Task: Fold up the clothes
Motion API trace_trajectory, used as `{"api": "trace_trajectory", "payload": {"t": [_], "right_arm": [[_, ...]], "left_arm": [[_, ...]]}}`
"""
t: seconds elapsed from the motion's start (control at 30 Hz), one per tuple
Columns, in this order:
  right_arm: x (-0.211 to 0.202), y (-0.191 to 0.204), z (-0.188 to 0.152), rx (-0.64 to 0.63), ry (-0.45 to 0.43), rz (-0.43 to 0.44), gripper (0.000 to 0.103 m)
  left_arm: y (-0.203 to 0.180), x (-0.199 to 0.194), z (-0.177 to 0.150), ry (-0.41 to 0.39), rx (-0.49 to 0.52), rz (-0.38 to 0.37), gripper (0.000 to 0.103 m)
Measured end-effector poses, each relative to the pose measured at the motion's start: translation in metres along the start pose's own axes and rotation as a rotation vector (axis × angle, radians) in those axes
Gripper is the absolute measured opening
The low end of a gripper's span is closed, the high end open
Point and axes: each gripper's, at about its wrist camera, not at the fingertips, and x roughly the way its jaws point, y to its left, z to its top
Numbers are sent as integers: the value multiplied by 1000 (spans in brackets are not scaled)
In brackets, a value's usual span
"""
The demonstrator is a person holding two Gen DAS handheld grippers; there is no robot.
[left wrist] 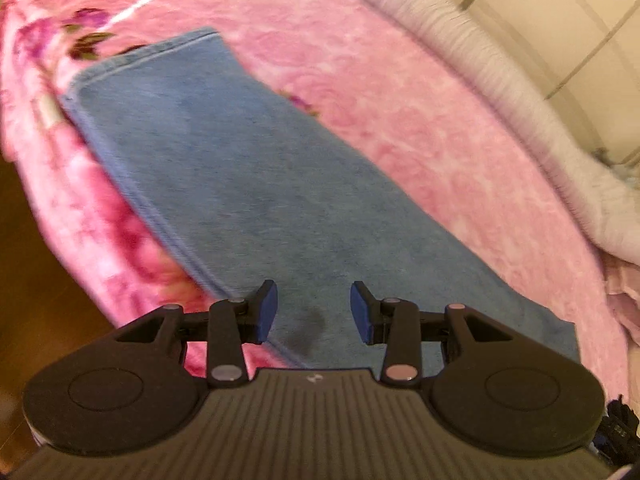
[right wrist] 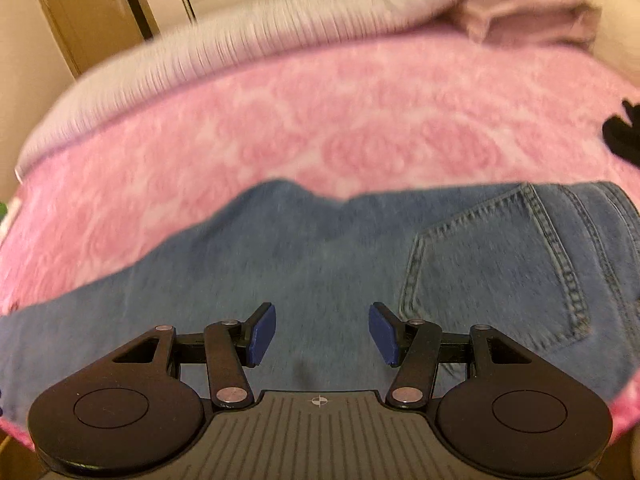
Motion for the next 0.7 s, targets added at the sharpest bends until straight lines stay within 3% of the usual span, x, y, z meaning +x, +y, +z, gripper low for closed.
{"api": "trace_trajectory", "payload": {"t": [0.1, 0.33, 0.4, 0.5, 0.7], "right_arm": [[-5, -1, -29, -50, -112, 3, 56], [-73, -3, -88, -171, -326, -64, 56], [-107, -8, -90, -184, -428, -15, 56], [-132, -15, -83, -279, -542, 92, 56], [-134, 11, -30, -592, -394, 123, 56]], "left_arm": [[2, -2, -18, -80, 29, -50, 35], [-2, -50, -61, -120, 25, -126, 36], [-7, -67, -68, -141, 69, -134, 36], [-14, -86, -78, -162, 117, -86, 36], [-11, -110, -91, -168, 156, -57, 36]]}}
